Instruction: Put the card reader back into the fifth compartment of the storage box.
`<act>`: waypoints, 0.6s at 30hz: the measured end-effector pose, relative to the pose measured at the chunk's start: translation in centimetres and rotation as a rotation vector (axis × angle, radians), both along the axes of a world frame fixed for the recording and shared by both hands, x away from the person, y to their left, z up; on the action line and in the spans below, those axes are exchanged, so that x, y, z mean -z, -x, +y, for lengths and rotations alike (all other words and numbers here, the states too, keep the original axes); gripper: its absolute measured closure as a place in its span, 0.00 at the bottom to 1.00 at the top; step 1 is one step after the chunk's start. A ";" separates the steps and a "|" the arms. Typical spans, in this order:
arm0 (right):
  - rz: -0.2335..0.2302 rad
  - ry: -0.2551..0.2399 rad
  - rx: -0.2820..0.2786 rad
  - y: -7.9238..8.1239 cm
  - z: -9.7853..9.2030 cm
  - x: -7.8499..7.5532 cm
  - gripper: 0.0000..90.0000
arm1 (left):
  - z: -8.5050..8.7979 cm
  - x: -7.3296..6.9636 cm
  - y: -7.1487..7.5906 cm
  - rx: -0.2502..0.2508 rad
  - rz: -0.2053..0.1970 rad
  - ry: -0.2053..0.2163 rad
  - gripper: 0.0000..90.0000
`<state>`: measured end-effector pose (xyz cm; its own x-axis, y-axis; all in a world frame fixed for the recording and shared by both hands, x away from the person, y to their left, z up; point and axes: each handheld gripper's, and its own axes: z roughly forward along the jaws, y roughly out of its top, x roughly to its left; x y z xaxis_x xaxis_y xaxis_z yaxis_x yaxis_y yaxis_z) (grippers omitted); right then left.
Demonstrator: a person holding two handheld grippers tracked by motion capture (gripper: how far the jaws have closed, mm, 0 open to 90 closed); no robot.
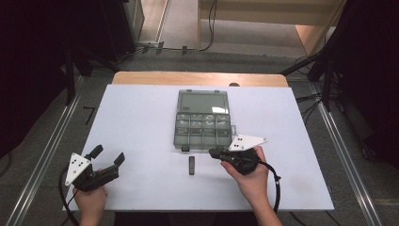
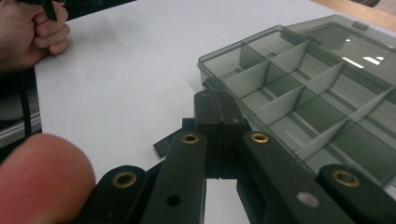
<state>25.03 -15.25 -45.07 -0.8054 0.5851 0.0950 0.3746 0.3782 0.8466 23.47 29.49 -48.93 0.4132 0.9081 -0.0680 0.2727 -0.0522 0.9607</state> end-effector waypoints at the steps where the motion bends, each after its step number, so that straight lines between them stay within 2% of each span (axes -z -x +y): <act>1: 0.000 0.000 0.000 0.0 0.0 0.0 0.98 | 0.0 0.0 0.0 0.000 0.000 0.000 0.15; 18: 0.053 0.056 -0.090 -0.7 4.6 2.3 0.98 | 0.0 0.0 0.0 0.001 0.001 -0.003 0.15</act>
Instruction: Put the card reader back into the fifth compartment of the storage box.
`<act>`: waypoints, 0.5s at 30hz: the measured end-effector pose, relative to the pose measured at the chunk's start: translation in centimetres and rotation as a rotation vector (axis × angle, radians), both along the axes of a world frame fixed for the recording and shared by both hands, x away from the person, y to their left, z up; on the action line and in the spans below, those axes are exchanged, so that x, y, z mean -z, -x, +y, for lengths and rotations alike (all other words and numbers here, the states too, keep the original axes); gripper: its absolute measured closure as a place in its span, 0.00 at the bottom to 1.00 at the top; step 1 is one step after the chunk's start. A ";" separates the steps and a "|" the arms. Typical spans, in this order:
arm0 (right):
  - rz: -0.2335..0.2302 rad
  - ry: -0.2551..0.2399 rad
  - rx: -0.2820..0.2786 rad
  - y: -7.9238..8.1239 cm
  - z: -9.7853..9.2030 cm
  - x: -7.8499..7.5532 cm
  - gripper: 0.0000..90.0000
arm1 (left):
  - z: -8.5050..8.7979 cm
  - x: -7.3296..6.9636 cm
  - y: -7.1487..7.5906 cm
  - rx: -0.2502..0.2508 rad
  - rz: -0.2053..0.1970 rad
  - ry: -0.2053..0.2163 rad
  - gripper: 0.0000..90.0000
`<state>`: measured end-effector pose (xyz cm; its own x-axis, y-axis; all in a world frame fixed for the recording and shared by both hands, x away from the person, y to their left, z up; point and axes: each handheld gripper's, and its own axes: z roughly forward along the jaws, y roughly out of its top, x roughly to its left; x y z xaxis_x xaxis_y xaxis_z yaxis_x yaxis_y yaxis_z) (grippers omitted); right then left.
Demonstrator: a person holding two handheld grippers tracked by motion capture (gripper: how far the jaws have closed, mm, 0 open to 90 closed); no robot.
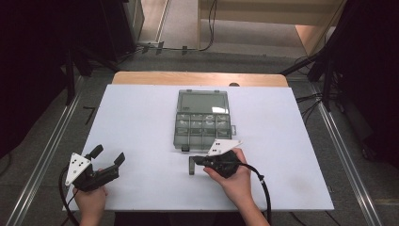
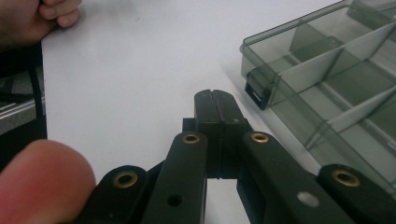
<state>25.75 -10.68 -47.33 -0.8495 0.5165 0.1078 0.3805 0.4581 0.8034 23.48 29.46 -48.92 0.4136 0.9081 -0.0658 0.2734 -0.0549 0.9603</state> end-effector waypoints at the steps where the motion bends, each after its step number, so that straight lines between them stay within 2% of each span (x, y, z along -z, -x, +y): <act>1: 0.001 0.006 -0.005 0.0 0.3 0.1 0.98 | 0.0 0.0 0.0 0.001 0.000 0.001 0.15; 7: 0.013 0.042 -0.023 -0.2 1.7 0.9 0.98 | 0.0 0.0 0.0 0.001 0.000 0.001 0.15; 15: 0.052 0.082 -0.032 -0.1 3.2 1.9 0.98 | 0.0 0.0 0.0 0.002 0.000 0.001 0.15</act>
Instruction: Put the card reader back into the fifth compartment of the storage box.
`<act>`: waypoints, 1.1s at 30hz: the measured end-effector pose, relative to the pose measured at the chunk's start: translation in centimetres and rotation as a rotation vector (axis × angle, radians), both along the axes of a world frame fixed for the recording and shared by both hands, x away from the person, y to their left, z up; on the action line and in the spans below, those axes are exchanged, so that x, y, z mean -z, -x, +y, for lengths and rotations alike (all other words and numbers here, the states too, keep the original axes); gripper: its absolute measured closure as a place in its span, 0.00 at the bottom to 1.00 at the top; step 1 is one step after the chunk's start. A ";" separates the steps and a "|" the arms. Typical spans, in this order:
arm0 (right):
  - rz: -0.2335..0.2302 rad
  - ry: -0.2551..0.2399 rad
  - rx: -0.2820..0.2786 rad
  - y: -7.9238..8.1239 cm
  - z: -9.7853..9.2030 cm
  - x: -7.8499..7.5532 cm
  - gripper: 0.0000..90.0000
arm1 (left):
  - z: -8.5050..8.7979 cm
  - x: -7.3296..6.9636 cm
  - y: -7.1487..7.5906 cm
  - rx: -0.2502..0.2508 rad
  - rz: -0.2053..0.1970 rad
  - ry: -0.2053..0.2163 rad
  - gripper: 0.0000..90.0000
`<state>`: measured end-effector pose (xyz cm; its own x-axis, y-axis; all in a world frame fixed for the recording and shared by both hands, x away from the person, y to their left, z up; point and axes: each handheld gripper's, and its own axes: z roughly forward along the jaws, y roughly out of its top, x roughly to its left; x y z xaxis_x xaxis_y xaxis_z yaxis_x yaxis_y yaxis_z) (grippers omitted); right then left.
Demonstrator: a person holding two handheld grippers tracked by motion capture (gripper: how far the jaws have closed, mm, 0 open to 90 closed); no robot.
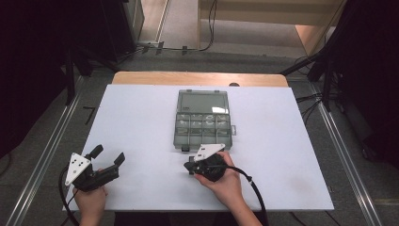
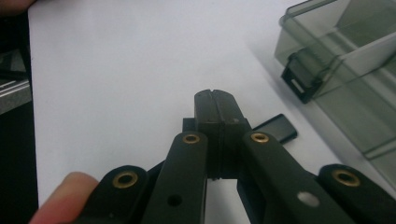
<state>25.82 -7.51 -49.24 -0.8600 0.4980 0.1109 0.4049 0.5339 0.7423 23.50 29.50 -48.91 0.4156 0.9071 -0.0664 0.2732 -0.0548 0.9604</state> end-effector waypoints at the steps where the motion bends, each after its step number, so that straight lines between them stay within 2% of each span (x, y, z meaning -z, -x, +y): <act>1: 0.003 0.005 -0.006 0.0 0.1 0.1 0.98 | 0.0 0.0 0.0 -0.001 0.000 0.000 0.15; 5: 0.003 0.029 -0.028 0.2 0.8 0.6 0.98 | 0.0 0.0 0.0 -0.001 0.001 -0.002 0.15; 15: 0.031 0.057 -0.006 0.6 1.4 1.6 0.98 | 0.0 0.0 0.0 -0.001 0.000 0.000 0.15; 24: 0.033 0.053 0.027 0.7 0.3 1.9 0.98 | 0.0 0.0 0.0 -0.001 -0.002 0.003 0.15; 33: 0.048 0.050 0.084 0.7 -1.4 2.0 0.98 | 0.0 0.0 0.0 -0.002 -0.002 0.004 0.15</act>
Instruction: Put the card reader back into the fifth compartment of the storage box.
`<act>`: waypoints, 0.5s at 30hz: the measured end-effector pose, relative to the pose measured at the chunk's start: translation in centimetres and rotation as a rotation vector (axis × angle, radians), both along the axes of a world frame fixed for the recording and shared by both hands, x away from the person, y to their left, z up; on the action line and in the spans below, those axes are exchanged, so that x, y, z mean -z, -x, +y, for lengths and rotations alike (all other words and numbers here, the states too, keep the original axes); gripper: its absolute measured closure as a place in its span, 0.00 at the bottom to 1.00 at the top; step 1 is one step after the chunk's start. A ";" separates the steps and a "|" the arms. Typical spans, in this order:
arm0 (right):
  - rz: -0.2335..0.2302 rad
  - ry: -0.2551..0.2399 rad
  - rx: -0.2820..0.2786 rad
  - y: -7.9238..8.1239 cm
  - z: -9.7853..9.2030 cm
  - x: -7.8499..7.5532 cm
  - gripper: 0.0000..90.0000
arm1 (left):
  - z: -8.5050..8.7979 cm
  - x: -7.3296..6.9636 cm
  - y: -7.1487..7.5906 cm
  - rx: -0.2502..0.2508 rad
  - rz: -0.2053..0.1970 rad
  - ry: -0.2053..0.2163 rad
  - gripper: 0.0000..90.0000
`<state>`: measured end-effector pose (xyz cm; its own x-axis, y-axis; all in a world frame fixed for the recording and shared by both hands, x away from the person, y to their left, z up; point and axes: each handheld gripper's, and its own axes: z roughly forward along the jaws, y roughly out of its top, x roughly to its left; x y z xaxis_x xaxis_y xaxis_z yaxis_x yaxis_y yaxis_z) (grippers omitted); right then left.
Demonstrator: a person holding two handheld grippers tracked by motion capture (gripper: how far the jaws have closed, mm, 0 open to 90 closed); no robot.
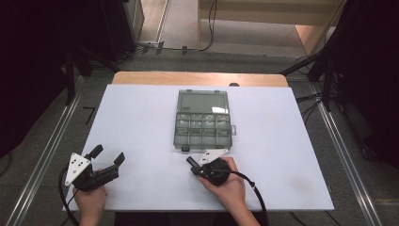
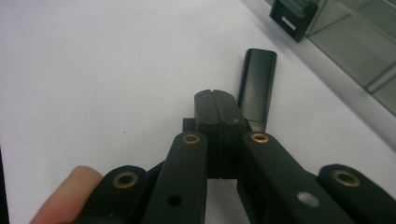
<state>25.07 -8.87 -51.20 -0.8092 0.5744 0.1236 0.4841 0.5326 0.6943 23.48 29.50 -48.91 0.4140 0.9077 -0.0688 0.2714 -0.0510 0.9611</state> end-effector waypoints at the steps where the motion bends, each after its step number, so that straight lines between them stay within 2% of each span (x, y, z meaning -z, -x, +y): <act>1: 0.000 0.000 0.000 0.0 0.0 0.0 0.98 | 0.0 0.0 0.0 0.000 0.000 0.000 0.15; 3: -0.019 -0.001 -0.010 0.2 0.1 -0.4 0.98 | 0.0 0.0 0.0 0.000 0.001 -0.004 0.15; 11: -0.015 0.000 0.009 0.0 -0.3 -0.2 0.98 | 0.0 0.0 0.0 -0.001 0.000 0.003 0.15; 15: -0.027 0.014 0.013 -0.2 -0.8 -0.3 0.98 | 0.0 0.0 0.0 -0.001 -0.001 0.002 0.15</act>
<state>25.24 -9.69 -50.93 -0.8045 0.5865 0.0937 0.4724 0.5363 0.6995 23.50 29.52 -48.91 0.4136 0.9078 -0.0703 0.2704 -0.0487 0.9615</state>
